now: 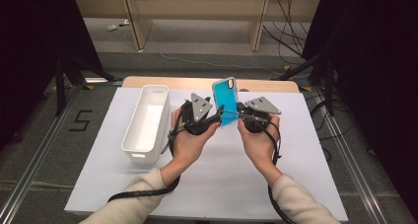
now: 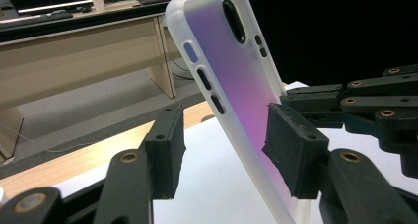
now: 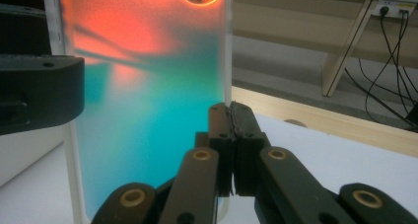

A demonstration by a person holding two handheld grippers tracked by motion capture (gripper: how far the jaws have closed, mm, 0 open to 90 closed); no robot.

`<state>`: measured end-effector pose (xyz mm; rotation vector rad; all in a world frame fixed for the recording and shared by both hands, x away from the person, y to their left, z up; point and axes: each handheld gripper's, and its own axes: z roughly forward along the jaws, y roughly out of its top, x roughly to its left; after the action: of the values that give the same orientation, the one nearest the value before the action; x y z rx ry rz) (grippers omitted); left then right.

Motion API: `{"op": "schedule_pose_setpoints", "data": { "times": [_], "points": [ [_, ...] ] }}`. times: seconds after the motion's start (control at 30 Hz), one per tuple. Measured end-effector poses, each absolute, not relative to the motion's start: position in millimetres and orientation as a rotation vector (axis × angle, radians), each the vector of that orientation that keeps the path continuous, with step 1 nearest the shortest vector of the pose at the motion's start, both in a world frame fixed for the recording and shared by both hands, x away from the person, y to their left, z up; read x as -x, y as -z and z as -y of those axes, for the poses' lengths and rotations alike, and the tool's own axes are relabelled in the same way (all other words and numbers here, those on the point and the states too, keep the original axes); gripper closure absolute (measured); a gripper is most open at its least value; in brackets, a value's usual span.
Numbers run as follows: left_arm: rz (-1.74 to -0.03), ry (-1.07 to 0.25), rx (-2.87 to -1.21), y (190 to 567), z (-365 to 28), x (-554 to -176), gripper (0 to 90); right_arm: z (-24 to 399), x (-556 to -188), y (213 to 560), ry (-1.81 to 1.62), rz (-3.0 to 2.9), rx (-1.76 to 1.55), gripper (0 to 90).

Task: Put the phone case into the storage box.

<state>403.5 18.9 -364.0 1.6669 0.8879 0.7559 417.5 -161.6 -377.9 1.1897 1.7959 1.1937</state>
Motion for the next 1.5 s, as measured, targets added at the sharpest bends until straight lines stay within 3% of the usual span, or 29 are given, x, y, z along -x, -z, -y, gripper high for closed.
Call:
{"op": "schedule_pose_setpoints", "data": {
  "times": [1.5],
  "points": [
    [-0.926, -0.767, -1.663, 367.2, -10.8, -406.4, 69.9, 162.1, -418.2, 379.0, -1.171, -1.778, -1.191, 89.2]
  ]
}}
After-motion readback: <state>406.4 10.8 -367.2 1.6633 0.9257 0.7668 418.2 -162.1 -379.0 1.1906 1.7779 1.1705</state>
